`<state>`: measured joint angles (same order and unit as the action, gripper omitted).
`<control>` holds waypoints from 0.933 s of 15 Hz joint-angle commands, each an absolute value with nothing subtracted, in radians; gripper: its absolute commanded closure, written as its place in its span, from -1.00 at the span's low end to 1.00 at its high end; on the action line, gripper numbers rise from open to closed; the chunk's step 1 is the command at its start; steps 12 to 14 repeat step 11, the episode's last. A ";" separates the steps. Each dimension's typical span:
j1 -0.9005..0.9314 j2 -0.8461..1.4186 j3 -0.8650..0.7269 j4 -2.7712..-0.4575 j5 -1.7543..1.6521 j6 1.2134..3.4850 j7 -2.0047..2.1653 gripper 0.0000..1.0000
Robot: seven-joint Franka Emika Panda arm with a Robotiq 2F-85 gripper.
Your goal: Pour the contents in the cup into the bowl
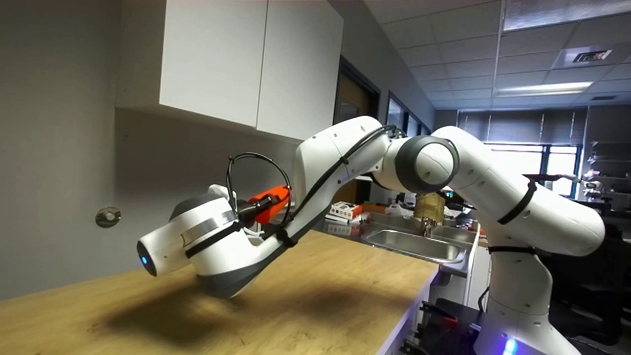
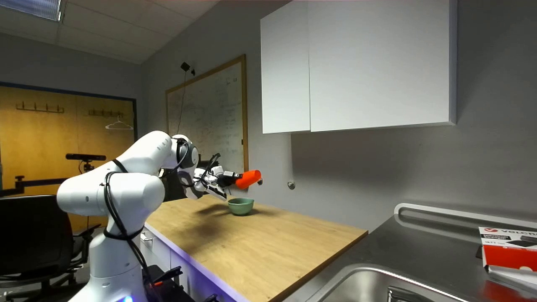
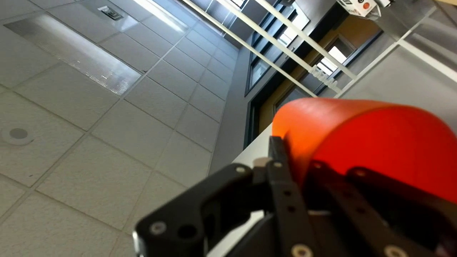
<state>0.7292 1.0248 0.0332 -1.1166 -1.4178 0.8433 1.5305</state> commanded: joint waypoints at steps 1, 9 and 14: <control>0.734 1.063 0.033 -1.048 -1.442 0.796 1.537 0.97; 0.738 1.094 0.032 -1.003 -1.448 0.738 1.513 0.97; 0.739 1.101 0.033 -0.993 -1.446 0.723 1.506 0.97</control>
